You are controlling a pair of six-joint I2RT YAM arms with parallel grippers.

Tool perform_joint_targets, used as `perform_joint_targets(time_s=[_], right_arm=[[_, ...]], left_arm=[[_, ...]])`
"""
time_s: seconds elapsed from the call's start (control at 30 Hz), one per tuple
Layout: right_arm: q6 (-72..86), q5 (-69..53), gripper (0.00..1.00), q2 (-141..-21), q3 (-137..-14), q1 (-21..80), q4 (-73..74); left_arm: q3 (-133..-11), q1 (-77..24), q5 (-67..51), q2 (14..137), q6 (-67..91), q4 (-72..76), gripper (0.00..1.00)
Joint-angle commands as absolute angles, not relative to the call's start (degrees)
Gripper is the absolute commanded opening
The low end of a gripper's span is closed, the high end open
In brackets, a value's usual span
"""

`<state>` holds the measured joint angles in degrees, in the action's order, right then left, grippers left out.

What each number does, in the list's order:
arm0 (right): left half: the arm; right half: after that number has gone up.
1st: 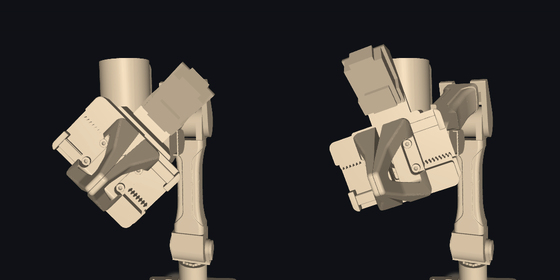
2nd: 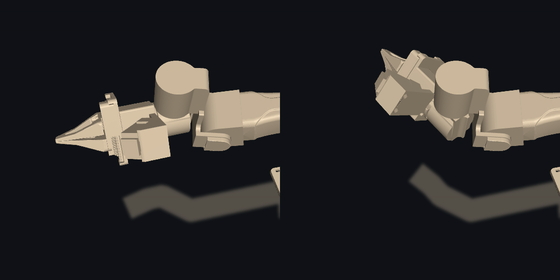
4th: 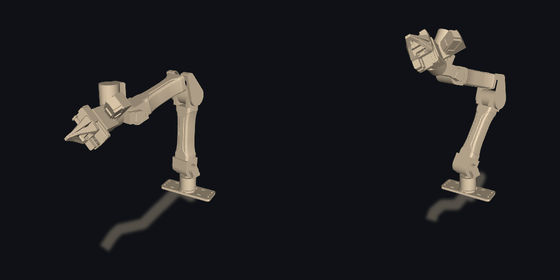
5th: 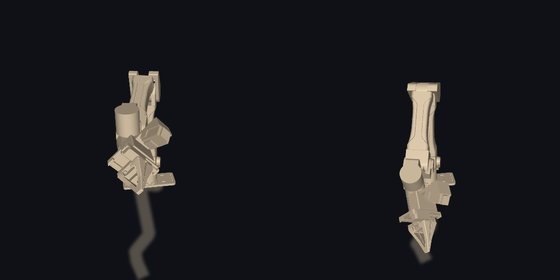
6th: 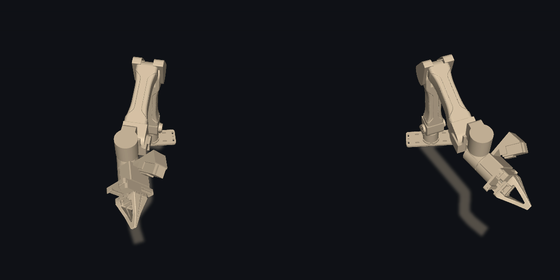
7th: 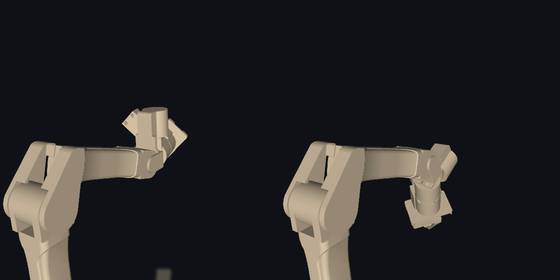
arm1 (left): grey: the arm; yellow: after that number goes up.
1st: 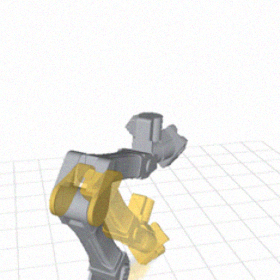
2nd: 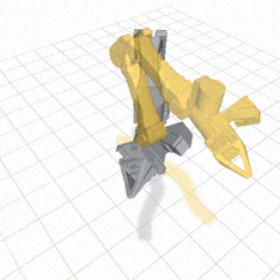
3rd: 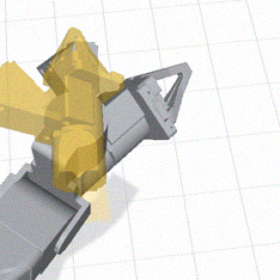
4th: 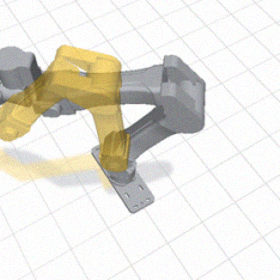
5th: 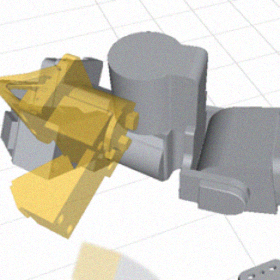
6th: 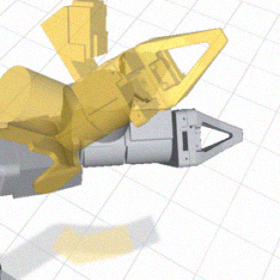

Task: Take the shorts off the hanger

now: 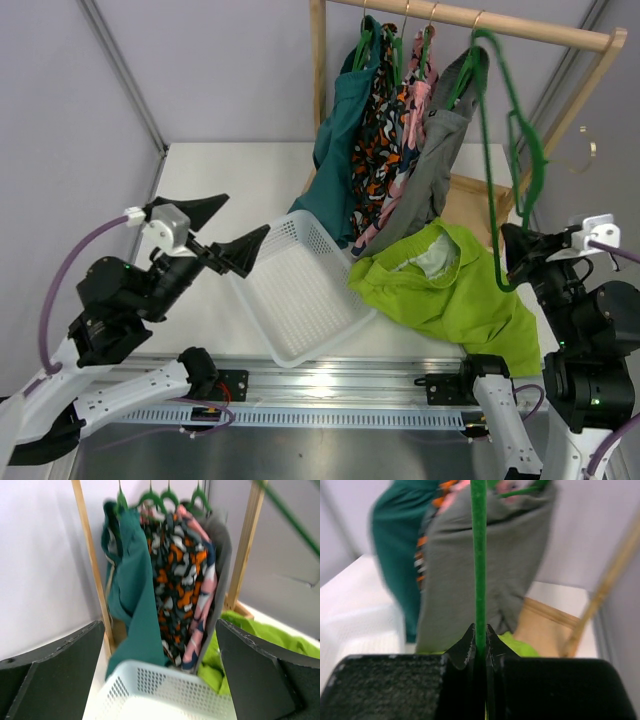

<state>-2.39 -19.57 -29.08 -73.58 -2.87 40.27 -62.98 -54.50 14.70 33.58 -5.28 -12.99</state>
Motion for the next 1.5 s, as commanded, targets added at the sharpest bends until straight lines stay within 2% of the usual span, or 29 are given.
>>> perform_joint_targets(time_s=[0.0, 0.17, 0.3, 0.5, 0.57, 0.63, 0.77, 0.9, 1.23, 1.47], right_arm=[[6.3, 1.7, 0.0, -30.0, -76.6, -3.1, 38.8], [3.7, 4.9, 0.0, -30.1, -77.5, -3.1, 48.6], [1.0, 9.5, 0.0, -31.5, -75.8, -2.7, 50.9], [0.3, 9.1, 0.0, -40.6, -78.6, -1.9, 48.4], [0.3, 8.3, 0.0, -46.8, -82.2, -2.3, 48.1], [0.4, 6.4, 0.0, -51.7, -86.0, -3.7, 49.1], [0.5, -7.9, 0.0, -67.0, -99.4, -13.8, 51.7], [-2.5, -15.2, 0.0, -78.5, -117.1, -17.1, 58.2], [-7.4, -19.2, 0.0, -89.5, -126.5, -17.6, 63.7], [-7.6, -20.5, 0.0, -90.8, -122.6, -18.0, 64.8]], left_arm=[[-60.3, -54.4, 16.4, 32.3, -0.9, -11.2, 0.99], [-58.5, -54.5, 16.4, 31.9, -0.5, -10.9, 0.99], [-58.1, -54.4, 14.7, 32.6, -0.4, -10.5, 0.99], [-57.9, -54.4, 10.6, 35.2, 2.5, -9.1, 0.99], [-57.7, -54.5, 9.7, 35.9, 3.5, -8.6, 0.99], [-57.3, -54.4, 9.1, 36.1, 4.5, -8.1, 0.99], [-56.0, -54.5, 7.7, 36.3, 6.1, -6.9, 0.99], [-54.6, -54.4, 6.2, 36.4, 7.3, -4.7, 0.99], [-53.5, -54.4, 4.3, 38.4, 7.6, -2.4, 0.99], [-53.2, -54.4, 2.0, 39.0, 8.5, -2.2, 0.99]])
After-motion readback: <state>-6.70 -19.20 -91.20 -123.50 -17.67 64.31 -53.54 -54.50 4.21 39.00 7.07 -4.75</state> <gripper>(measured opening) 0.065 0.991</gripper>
